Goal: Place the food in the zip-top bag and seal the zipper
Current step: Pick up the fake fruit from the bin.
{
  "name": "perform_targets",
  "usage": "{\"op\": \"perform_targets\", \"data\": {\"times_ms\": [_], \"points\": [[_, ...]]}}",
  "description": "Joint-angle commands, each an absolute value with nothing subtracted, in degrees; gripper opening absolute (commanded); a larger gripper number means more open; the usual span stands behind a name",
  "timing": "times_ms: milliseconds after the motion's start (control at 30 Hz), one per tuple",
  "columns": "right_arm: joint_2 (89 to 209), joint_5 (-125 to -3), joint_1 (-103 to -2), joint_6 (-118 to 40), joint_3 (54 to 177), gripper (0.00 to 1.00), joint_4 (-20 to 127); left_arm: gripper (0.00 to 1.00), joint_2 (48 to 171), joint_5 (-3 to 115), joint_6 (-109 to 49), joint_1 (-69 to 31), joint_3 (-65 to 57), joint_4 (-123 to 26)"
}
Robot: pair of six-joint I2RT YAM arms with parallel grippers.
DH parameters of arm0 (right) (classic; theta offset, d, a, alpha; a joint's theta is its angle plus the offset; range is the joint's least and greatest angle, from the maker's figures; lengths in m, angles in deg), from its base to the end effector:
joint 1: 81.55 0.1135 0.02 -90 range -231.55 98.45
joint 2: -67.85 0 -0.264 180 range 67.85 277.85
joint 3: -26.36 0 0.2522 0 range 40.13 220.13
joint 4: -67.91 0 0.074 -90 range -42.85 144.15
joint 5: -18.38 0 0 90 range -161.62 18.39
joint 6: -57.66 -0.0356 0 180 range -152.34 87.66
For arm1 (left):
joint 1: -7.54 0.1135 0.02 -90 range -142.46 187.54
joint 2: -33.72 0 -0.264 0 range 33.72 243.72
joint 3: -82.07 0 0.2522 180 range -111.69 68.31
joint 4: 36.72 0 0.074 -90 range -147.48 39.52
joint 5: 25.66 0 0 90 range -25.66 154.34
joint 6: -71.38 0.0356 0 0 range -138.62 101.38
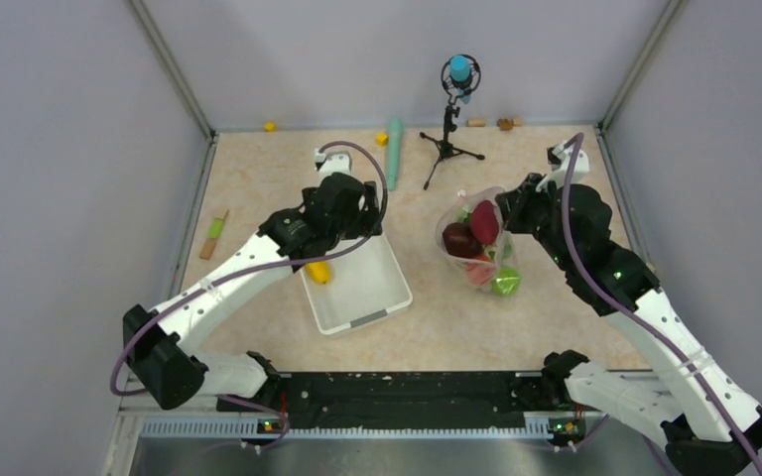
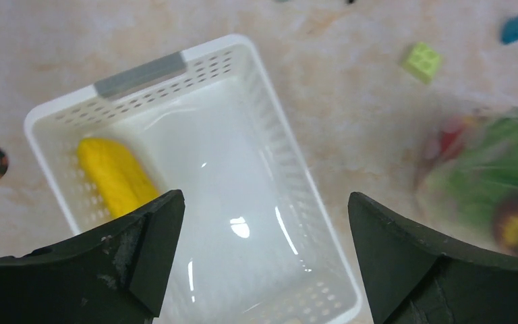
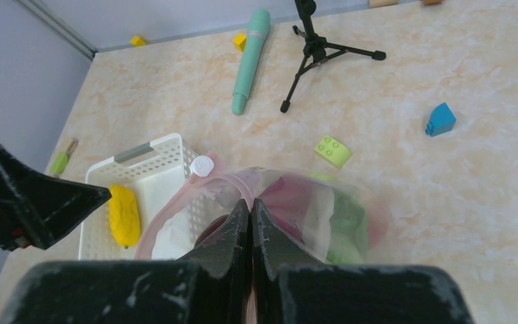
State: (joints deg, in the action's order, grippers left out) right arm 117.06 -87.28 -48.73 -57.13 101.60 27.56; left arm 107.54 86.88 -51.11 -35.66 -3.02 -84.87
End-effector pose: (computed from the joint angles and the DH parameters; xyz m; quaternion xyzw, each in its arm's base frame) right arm 0.1557 0.0890 0.3973 0.0286 0.7863 0.1986 0.5844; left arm 0.2129 -0.1812 0.3522 -0.0051 0.8815 -0.1310 0.4535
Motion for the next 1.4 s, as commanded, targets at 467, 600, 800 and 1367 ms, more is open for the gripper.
{"op": "perform_targets", "data": {"times_ms": [467, 600, 800, 1367], "points": [[117.4, -89.8, -49.2, -55.8, 101.9, 0.00, 30.7, 0.91, 122.0, 97.8, -66.3, -26.6, 1.2, -92.1], [117.8, -89.9, -49.2, -55.6, 102.0, 0.00, 30.7, 0.91, 124.9, 101.5, -68.6, -26.6, -0.1, -94.9], [118.0, -89.8, -49.2, -55.4, 102.0, 0.00, 30.7, 0.91, 129.4, 103.7, -70.9, -26.5, -2.5, -98.6], [117.7, -90.2, -49.3, -55.3, 101.9, 0.00, 30.7, 0.91, 136.3, 103.4, -72.6, -26.2, -2.5, -97.2]]}}
